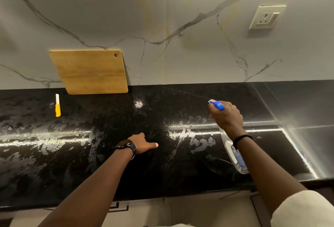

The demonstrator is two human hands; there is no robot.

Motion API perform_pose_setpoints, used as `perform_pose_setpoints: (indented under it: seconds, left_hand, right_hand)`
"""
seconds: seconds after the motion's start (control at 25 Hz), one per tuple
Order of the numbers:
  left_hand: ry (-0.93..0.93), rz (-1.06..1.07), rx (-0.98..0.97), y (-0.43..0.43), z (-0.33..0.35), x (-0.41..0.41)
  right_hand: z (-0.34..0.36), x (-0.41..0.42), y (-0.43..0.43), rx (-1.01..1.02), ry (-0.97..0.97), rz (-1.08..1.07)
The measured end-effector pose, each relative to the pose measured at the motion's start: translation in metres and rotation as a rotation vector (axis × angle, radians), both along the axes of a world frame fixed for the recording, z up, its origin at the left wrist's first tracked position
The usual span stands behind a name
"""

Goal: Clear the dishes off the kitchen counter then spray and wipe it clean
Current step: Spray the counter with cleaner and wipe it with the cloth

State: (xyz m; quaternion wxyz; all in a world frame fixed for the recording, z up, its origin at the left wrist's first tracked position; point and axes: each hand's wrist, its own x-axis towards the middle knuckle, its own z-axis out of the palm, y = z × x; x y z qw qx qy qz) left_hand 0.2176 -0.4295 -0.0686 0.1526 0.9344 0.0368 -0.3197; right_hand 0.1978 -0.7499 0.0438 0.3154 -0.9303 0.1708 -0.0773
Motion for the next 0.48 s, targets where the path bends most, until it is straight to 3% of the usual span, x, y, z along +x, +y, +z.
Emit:
perform_pose_setpoints:
  seconds: [0.48]
  left_hand:
    - [0.020,-0.110,0.021,0.003,0.008,-0.002]
  right_hand:
    - [-0.010,-0.035,0.011,-0.029,-0.008,-0.040]
